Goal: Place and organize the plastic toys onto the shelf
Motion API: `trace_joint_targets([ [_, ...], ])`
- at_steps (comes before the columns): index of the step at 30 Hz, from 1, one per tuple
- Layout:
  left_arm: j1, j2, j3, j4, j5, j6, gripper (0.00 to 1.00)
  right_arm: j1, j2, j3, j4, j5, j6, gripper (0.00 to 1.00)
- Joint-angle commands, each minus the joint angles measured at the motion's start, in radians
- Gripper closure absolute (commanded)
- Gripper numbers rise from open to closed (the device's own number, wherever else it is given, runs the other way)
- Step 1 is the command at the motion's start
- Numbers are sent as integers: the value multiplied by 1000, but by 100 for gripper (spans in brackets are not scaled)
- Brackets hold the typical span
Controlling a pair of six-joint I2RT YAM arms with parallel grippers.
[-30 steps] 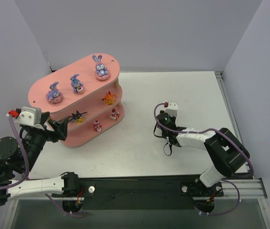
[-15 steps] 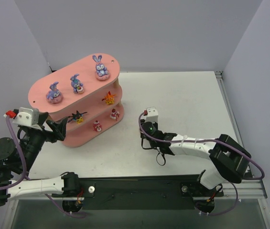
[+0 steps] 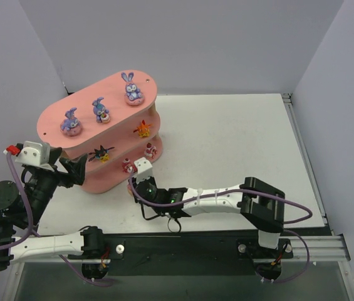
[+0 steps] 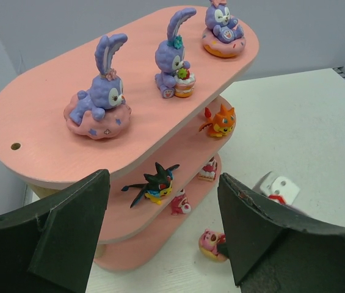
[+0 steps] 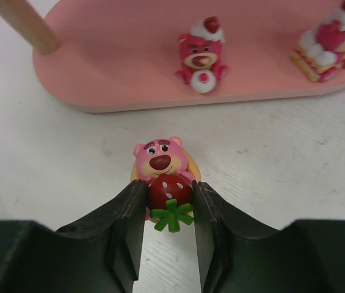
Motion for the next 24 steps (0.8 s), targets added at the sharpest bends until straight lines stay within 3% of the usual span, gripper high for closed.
trace_joint_targets([
  [1, -5, -8, 63, -36, -10, 1, 19, 39, 88, 130, 41, 2, -4, 100],
  [12, -4, -14, 81, -72, -28, -4, 19, 47, 281, 390, 47, 11, -79, 100],
  [24, -4, -11, 89, -76, -35, 1, 19, 49, 429, 535, 107, 63, -132, 100],
])
